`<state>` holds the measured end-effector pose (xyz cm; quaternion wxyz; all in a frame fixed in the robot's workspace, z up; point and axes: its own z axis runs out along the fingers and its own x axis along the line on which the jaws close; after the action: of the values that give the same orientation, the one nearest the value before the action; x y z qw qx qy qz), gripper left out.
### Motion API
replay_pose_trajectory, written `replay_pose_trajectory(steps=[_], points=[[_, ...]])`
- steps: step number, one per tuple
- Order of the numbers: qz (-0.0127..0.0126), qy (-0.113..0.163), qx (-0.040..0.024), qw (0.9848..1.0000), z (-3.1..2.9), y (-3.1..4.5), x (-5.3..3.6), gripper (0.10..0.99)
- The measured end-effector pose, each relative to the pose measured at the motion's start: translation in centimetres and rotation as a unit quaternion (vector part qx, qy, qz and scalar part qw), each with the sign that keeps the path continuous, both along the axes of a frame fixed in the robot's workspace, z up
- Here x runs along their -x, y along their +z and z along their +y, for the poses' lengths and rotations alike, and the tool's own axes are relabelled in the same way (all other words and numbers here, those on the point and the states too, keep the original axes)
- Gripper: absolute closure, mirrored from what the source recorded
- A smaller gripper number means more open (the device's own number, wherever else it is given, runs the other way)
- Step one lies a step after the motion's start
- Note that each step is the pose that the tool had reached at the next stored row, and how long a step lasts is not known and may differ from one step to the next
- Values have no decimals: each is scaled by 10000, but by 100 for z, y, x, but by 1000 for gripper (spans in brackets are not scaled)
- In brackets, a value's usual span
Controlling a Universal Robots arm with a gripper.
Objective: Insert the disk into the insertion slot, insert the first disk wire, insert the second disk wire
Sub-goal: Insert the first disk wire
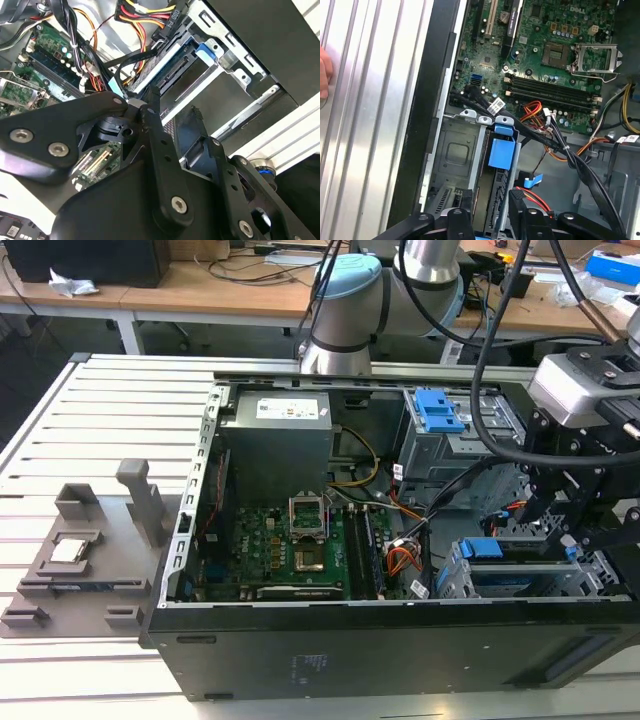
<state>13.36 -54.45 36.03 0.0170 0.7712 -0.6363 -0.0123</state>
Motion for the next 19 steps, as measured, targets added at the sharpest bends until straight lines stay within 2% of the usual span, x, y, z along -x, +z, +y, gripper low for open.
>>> replay_pose_trajectory(steps=[2, 4, 6, 10, 14, 19], points=[[0, 2, -1, 10000, 10, 0, -4, 667], [0, 12, 0, 10000, 63, 0, -23, 667], [0, 29, 0, 10000, 142, 0, -49, 667], [0, 50, 0, 10000, 233, 0, -80, 667], [0, 61, 0, 10000, 283, 0, -100, 667], [0, 87, 0, 10000, 316, 0, -119, 667]])
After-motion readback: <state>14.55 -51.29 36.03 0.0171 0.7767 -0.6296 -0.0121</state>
